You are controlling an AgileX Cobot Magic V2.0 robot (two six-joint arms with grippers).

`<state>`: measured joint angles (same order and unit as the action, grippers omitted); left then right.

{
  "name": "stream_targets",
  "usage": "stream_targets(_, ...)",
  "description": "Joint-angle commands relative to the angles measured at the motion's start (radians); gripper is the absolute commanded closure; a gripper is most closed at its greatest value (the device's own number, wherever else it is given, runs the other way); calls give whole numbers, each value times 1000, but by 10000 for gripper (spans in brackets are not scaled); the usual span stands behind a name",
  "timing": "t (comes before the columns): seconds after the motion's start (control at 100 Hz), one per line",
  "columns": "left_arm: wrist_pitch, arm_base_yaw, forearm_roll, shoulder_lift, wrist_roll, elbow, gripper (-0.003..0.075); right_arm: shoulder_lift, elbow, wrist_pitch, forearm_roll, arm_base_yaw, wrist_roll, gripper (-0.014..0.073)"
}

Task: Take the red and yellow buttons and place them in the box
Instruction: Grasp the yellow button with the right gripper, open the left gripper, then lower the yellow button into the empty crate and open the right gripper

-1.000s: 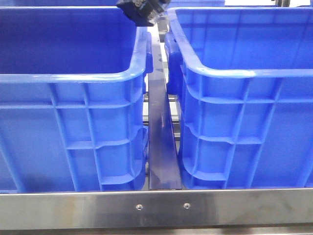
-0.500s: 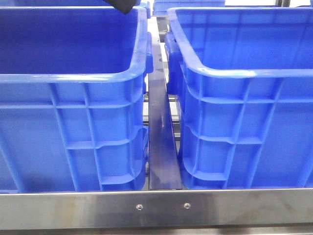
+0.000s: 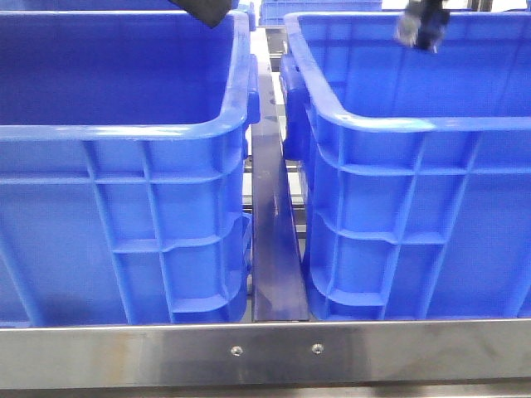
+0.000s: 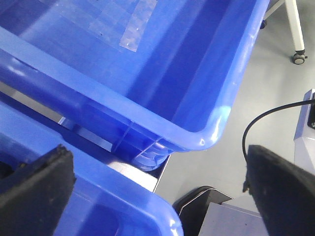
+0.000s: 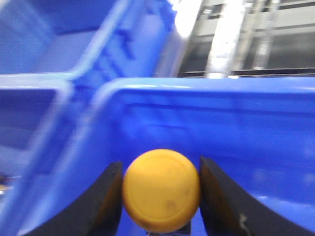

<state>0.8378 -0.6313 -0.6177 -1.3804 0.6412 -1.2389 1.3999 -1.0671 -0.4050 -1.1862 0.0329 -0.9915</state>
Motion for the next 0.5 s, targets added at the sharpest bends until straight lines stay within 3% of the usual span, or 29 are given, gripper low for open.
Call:
stream_targets(0.0, -37, -9, -45, 35, 2, -36, 68, 13, -35, 82, -27, 8, -104, 391)
stream_targets(0.13, -37, -9, -45, 35, 2, -36, 68, 78, -35, 178, -28, 29, -220, 391)
stream_targets(0.49, -36, -9, -47, 35, 0, -36, 68, 244, -108, 269, -31, 41, -230, 391)
